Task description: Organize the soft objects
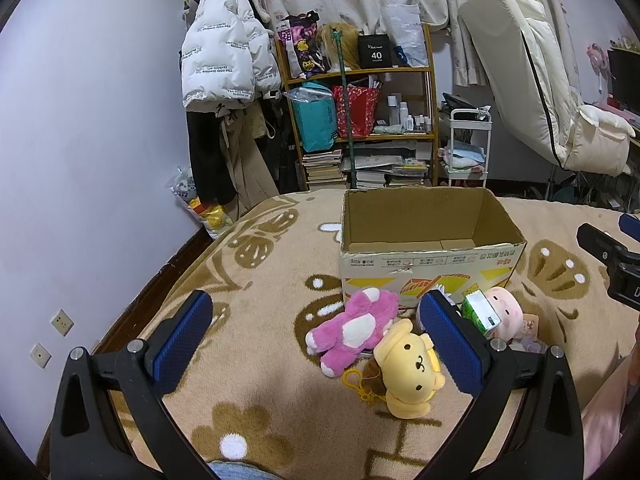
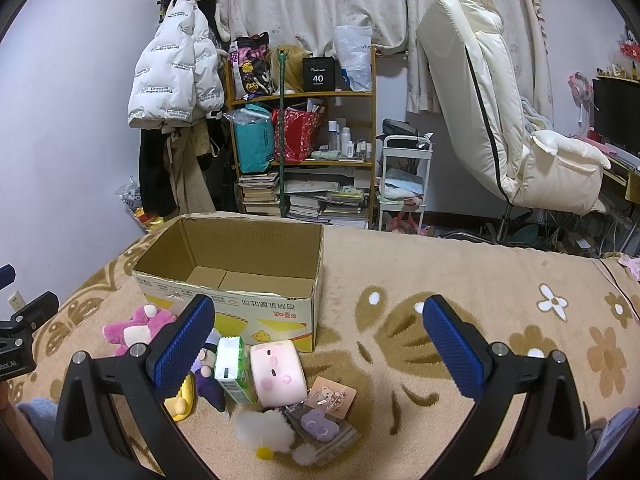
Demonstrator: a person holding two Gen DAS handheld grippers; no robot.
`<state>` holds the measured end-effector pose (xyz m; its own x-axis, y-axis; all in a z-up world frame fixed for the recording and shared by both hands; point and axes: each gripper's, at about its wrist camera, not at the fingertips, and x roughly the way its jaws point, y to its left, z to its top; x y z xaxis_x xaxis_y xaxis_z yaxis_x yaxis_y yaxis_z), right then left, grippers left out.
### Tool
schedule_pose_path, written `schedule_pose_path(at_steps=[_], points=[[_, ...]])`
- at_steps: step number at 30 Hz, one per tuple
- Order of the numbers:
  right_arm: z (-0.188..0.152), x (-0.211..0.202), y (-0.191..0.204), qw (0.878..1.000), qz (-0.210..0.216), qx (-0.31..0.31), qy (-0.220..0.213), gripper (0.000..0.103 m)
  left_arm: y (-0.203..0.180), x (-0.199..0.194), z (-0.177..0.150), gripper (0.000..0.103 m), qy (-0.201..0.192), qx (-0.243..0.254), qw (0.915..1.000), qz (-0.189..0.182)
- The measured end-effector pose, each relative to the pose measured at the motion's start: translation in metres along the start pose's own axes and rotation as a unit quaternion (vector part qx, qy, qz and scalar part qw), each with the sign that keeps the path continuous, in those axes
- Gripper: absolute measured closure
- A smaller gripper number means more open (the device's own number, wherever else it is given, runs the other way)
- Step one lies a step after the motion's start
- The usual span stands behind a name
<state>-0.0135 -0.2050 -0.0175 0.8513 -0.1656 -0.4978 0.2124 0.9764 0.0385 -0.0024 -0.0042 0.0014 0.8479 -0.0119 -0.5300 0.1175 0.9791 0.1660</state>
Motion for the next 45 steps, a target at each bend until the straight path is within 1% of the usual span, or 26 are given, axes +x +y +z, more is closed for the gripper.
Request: schedule_pose_path(at_steps=[45], points=[[-0.0017, -0.0026, 0.0034, 1.0, 0.003, -0.004, -0.001, 0.0, 0.0031, -0.0001, 0.0028, 0.001, 0.0, 0.0, 1.0, 0.002]])
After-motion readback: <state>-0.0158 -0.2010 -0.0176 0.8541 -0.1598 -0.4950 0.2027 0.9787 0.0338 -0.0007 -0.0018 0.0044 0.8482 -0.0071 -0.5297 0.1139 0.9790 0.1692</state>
